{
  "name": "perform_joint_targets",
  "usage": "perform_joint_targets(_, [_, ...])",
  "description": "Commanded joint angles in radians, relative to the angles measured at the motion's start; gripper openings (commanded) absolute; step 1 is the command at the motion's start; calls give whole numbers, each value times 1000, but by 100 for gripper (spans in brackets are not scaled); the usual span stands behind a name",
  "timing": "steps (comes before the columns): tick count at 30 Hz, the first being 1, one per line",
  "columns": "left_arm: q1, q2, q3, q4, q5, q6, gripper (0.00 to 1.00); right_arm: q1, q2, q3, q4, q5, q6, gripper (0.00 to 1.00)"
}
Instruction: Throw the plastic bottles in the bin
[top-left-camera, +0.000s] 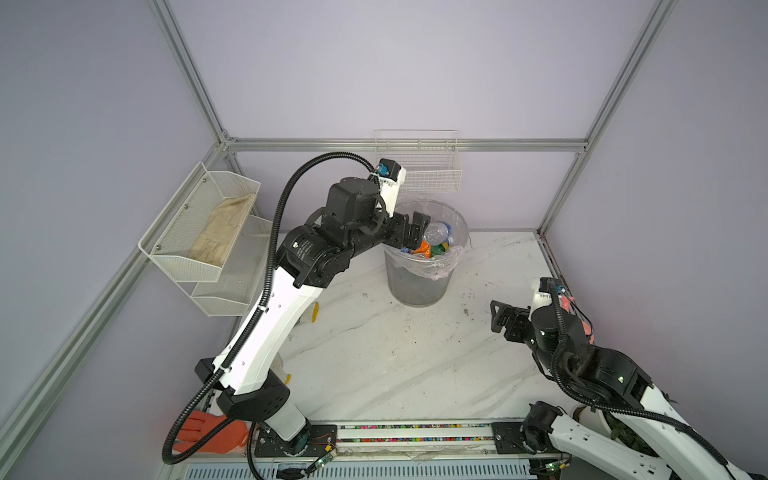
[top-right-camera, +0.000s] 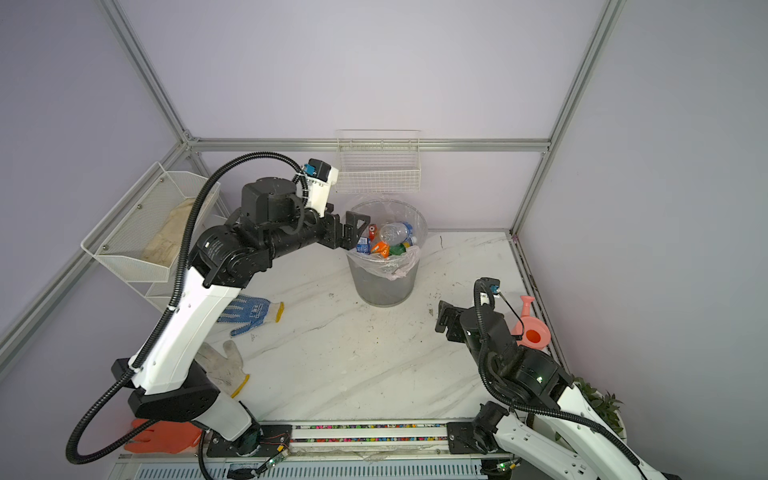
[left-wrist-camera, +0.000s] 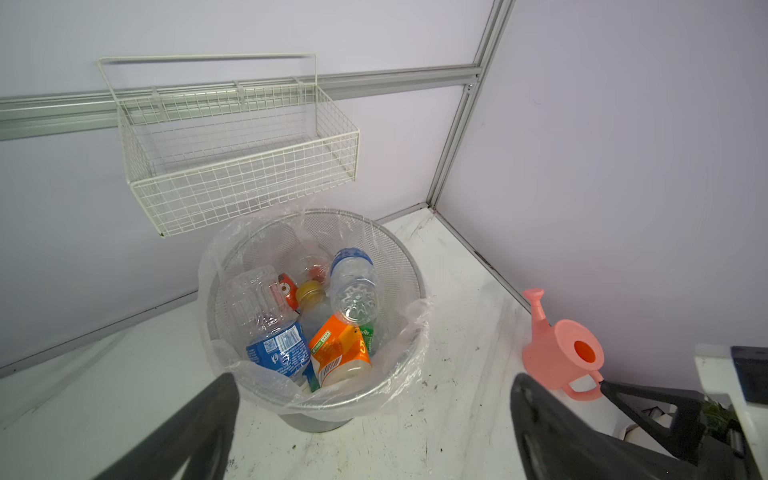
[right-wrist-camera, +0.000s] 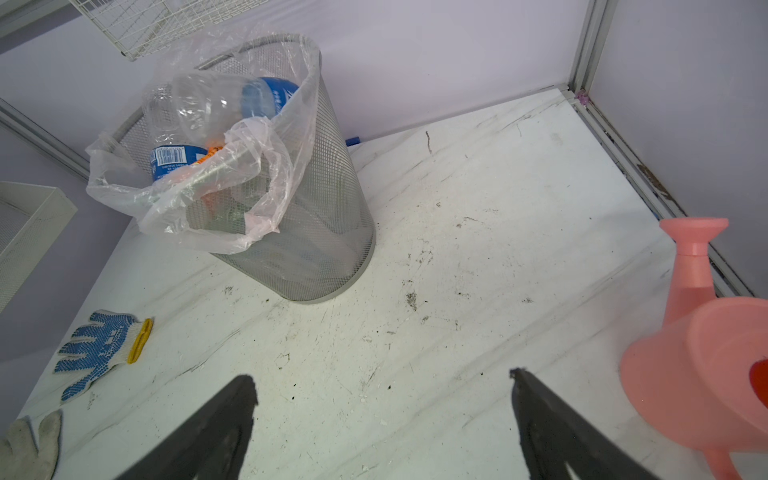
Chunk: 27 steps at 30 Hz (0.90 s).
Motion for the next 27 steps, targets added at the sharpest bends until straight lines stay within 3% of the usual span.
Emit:
perform_joint_targets(1, [-10, -5, -69, 30, -12, 0, 100, 0, -3, -10, 13, 8, -1, 97])
perform_joint_targets(15, [-19, -297, -483, 216, -102, -1, 100, 0, 17, -11, 42, 5, -19, 97])
perform_joint_targets(27, [-18, -480, -800, 334, -270, 15, 100, 1, 30, -41, 209, -70, -102, 97])
